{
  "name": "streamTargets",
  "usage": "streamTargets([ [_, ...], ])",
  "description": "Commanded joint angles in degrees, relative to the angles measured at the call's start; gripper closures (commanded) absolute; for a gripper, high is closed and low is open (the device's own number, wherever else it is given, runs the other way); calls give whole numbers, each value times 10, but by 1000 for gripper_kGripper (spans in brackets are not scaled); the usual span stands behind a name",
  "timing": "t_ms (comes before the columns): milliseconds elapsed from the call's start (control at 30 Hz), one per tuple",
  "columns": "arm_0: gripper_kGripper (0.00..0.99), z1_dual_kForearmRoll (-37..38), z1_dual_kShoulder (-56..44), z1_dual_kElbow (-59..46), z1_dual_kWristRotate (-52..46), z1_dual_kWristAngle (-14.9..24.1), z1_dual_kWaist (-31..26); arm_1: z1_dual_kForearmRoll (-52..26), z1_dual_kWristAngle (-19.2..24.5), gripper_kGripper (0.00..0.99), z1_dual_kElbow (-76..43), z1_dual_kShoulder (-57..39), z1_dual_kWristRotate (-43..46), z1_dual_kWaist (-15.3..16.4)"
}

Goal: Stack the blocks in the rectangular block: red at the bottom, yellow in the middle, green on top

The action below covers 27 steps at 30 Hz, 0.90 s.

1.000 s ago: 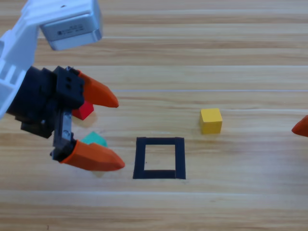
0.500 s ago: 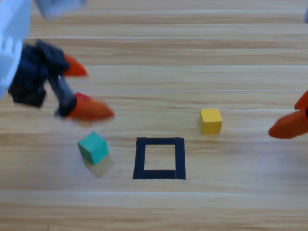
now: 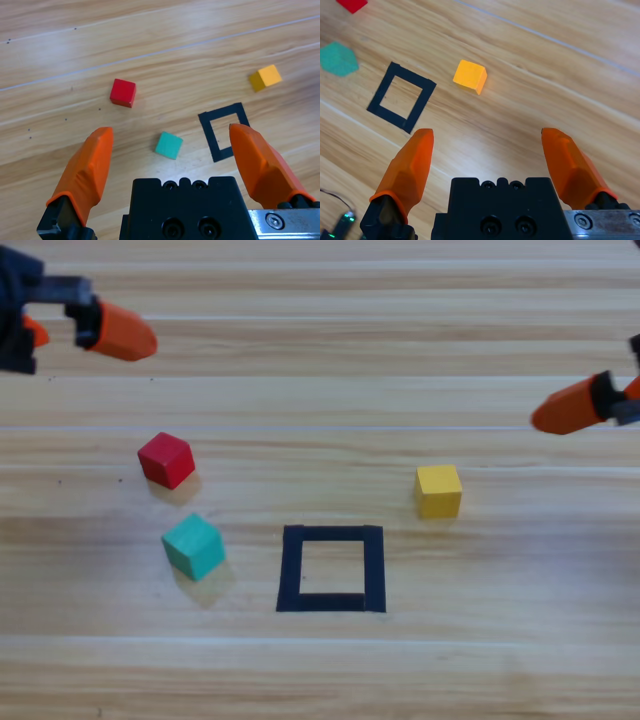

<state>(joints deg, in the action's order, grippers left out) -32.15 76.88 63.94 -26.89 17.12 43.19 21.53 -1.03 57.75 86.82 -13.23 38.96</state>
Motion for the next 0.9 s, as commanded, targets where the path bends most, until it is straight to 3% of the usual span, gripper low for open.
streamTargets([
  [33,0,-130,151,135,-6,6,-40,-5,46,31,36,97,-91,53],
  [300,0,-300,294,304,25,3,-79,104,103,2,191,260,-165,65],
  [400,0,-304,304,311,29,-10,-91,178,118,7,287,347,-179,67],
  [667,0,-302,347,316,57,-67,-133,180,124,11,323,411,-196,77],
  [900,1,-276,385,310,68,-90,-151,180,120,14,336,435,-201,90],
])
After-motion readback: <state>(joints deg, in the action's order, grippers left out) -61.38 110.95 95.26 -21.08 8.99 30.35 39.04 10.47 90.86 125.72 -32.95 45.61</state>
